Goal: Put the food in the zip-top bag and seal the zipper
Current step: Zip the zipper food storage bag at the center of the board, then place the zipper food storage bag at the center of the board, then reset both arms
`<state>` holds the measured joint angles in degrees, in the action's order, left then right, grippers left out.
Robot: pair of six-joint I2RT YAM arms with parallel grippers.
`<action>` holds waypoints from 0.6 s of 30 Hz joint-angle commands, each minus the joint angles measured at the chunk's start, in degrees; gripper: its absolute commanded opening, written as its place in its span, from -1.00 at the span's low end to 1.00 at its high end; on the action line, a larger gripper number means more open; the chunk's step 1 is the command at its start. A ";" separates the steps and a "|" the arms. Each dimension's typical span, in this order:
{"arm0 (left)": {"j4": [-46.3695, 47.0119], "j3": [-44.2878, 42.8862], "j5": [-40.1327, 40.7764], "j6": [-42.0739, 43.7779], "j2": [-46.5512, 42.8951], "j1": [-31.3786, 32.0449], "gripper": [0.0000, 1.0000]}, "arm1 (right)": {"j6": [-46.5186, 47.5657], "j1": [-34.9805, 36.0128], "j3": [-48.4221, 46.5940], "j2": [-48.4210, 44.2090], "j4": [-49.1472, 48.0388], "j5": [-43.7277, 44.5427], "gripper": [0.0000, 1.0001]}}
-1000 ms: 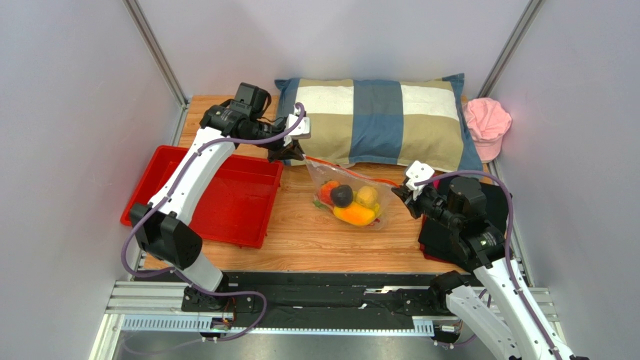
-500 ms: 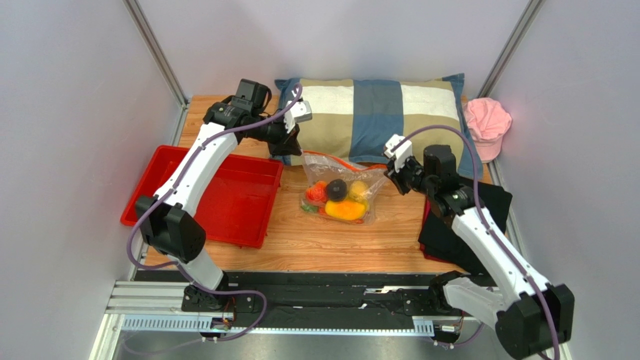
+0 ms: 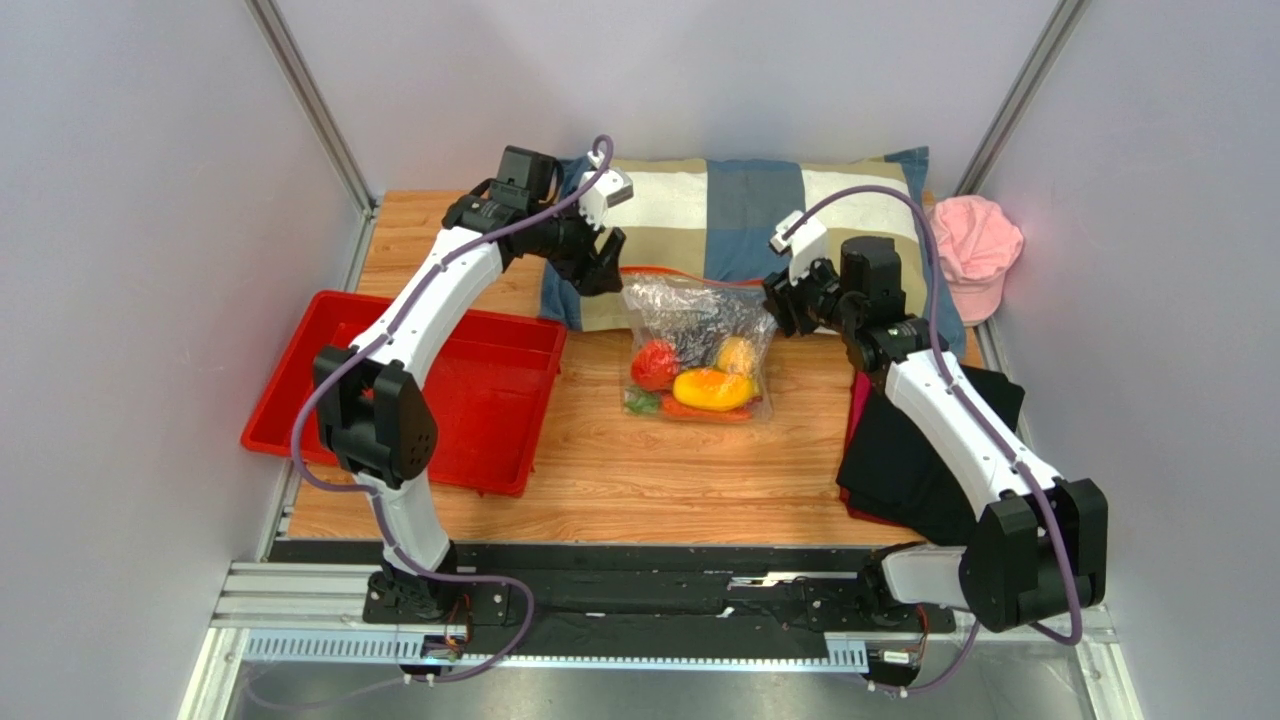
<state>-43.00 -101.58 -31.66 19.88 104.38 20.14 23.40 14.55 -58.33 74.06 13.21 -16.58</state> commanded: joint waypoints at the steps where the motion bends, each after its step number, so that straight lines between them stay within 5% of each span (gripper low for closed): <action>1: 3.01 -2.66 1.08 -6.33 -2.51 -0.98 0.98 | -6.24 -0.75 -5.21 -0.76 1.90 0.67 0.40; 3: 3.28 -2.31 0.38 -7.92 -4.96 -2.29 0.98 | -10.28 -1.45 -5.74 -2.60 4.01 0.32 0.69; 13: -13.14 -15.39 -7.53 -19.60 -6.82 -12.83 0.98 | -22.58 -5.49 -9.70 -9.29 9.36 -1.00 0.85; 18: -14.21 -9.79 -9.56 -19.18 -12.25 -21.36 0.98 | -30.51 -12.86 -9.36 -8.41 13.86 -2.40 0.86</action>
<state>-52.36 -114.06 -37.76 3.46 97.34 3.64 1.65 6.39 -67.40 65.43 22.35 -17.85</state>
